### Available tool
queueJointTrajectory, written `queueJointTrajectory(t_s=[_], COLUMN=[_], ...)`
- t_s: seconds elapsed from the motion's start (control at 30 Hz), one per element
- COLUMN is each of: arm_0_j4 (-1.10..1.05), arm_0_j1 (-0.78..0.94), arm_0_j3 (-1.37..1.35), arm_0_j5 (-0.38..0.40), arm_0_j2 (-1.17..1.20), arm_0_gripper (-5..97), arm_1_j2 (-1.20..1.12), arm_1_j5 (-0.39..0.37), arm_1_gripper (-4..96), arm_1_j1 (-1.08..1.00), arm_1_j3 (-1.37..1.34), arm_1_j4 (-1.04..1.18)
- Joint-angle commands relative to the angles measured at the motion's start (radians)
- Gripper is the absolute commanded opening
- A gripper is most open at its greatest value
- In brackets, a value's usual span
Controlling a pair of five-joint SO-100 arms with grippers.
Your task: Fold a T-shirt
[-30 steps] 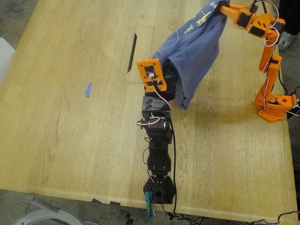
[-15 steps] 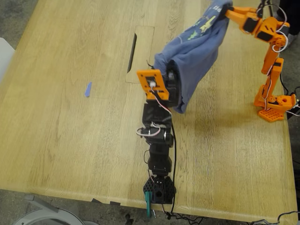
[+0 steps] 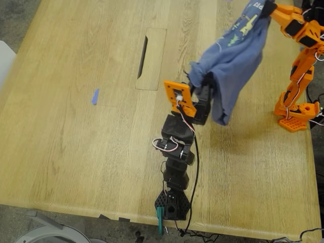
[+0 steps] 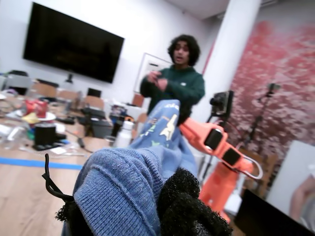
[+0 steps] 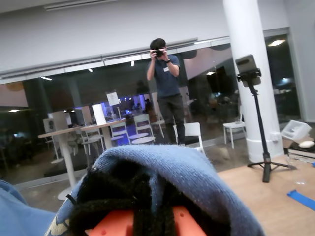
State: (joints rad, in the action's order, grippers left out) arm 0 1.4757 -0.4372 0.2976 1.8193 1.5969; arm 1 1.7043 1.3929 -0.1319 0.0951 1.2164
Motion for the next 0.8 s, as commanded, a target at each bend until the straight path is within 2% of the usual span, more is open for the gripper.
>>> queueJointTrajectory(t_s=[0.0,0.13,0.37,0.7,0.77], arm_0_j4=[-0.061,-0.063,-0.060,-0.034,-0.028], arm_0_j1=[-0.092,-0.187,-0.360,-0.422,-0.417], arm_0_j3=[0.015,-0.002,-0.009,-0.018,-0.023], arm_0_j5=[0.002,0.000,-0.002,-0.002,-0.002], arm_0_j2=[0.067,0.067,0.055,0.054,0.060], arm_0_gripper=[0,0,0,0,0], arm_1_j2=[0.049,0.072,0.107,0.193,0.195], arm_1_j5=[0.017,0.058,0.081,0.092,0.077], arm_1_gripper=[0.0,0.0,0.0,0.0,0.0], arm_1_j1=[0.043,0.072,0.124,0.206,0.169], arm_1_j3=[0.012,-0.006,0.011,-0.051,-0.051], arm_1_j4=[-0.017,-0.058,-0.009,0.055,0.049])
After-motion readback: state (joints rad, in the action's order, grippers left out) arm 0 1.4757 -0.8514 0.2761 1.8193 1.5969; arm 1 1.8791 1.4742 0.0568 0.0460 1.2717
